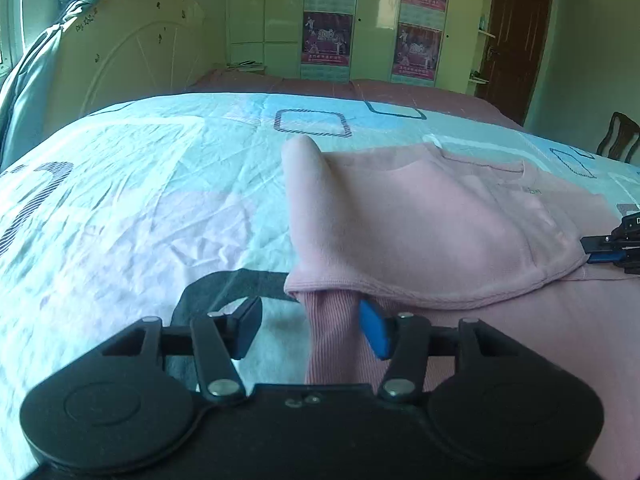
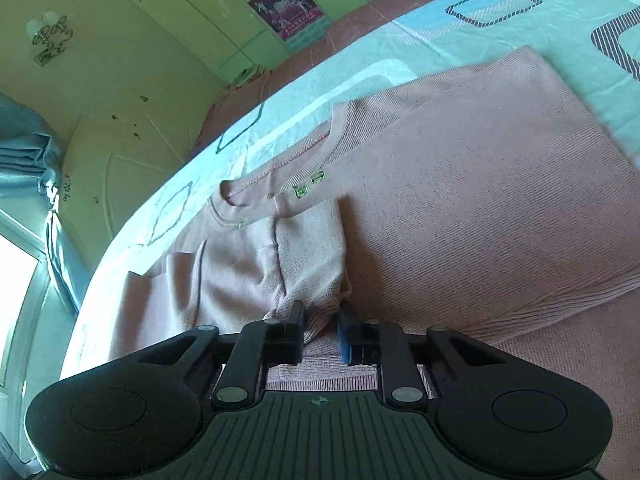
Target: Fold small clothes
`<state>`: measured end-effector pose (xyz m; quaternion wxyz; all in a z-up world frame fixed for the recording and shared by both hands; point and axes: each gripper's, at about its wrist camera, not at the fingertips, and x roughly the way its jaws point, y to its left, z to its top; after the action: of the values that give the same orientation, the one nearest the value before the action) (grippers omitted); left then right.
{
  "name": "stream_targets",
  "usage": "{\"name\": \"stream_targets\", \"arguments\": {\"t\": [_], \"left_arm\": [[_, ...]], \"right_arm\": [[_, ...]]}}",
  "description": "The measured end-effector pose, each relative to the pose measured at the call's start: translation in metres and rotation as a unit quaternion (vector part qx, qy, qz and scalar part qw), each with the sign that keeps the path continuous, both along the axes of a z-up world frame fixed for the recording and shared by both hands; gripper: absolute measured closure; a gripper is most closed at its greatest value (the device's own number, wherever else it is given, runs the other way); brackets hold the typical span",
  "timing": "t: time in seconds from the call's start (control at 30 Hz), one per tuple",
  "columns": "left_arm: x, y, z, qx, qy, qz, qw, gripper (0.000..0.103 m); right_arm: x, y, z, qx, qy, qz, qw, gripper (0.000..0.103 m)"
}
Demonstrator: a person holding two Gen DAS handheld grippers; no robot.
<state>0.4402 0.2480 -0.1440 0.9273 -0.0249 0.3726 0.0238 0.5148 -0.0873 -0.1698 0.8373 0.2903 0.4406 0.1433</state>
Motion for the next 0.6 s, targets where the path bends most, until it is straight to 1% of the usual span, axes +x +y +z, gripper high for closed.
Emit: {"name": "stream_targets", "arguments": {"t": [0.03, 0.13, 0.17, 0.2, 0.23, 0.27, 0.3, 0.33, 0.4, 0.43, 0.47, 0.5, 0.53, 0.6], "left_arm": [[0.005, 0.003, -0.003, -0.006, 0.002, -0.008, 0.9999, 0.061], [0.017, 0.004, -0.008, -0.001, 0.007, -0.029, 0.9996, 0.067], [0.02, 0.006, -0.01, 0.001, 0.01, -0.03, 0.9995, 0.066], [0.023, 0.009, -0.011, -0.004, 0.011, -0.032, 0.9994, 0.071], [0.025, 0.013, -0.012, -0.012, 0.015, -0.035, 0.9992, 0.077], [0.027, 0.015, -0.013, -0.014, 0.018, -0.035, 0.9991, 0.08], [0.027, 0.018, -0.014, -0.017, 0.019, -0.035, 0.9991, 0.086], [0.027, 0.021, -0.015, -0.025, 0.02, -0.034, 0.9989, 0.089], [0.025, 0.026, -0.018, -0.039, 0.02, -0.036, 0.9984, 0.09], [0.025, 0.028, -0.02, -0.045, 0.021, -0.038, 0.998, 0.091], [0.025, 0.03, -0.021, -0.047, 0.021, -0.041, 0.9978, 0.091], [0.025, 0.03, -0.021, -0.048, 0.021, -0.044, 0.9977, 0.091], [0.026, 0.03, -0.021, -0.047, 0.022, -0.047, 0.9976, 0.091], [0.026, 0.028, -0.021, -0.039, 0.024, -0.053, 0.9976, 0.091]], "right_arm": [[0.002, 0.004, 0.001, -0.009, -0.003, 0.001, 1.0, 0.086], [0.006, 0.012, 0.004, -0.027, -0.002, 0.0, 1.0, 0.086], [0.006, 0.014, 0.006, -0.035, -0.004, 0.002, 0.999, 0.091], [0.007, 0.017, 0.01, -0.049, -0.011, 0.003, 0.999, 0.099], [0.005, 0.02, 0.018, -0.061, -0.027, 0.005, 0.998, 0.099], [0.002, 0.021, 0.027, -0.07, -0.046, 0.007, 0.996, 0.099], [0.0, 0.023, 0.038, -0.081, -0.064, 0.005, 0.995, 0.099], [-0.002, 0.023, 0.052, -0.093, -0.085, 0.002, 0.992, 0.099], [-0.009, 0.02, 0.076, -0.108, -0.126, -0.006, 0.986, 0.099], [-0.013, 0.019, 0.084, -0.124, -0.143, -0.009, 0.982, 0.099], [-0.017, 0.017, 0.087, -0.139, -0.149, -0.01, 0.979, 0.099], [-0.02, 0.017, 0.083, -0.155, -0.144, -0.007, 0.977, 0.099], [-0.021, 0.017, 0.074, -0.171, -0.132, -0.002, 0.976, 0.099], [-0.021, 0.015, 0.049, -0.186, -0.096, -0.001, 0.978, 0.099]]}}
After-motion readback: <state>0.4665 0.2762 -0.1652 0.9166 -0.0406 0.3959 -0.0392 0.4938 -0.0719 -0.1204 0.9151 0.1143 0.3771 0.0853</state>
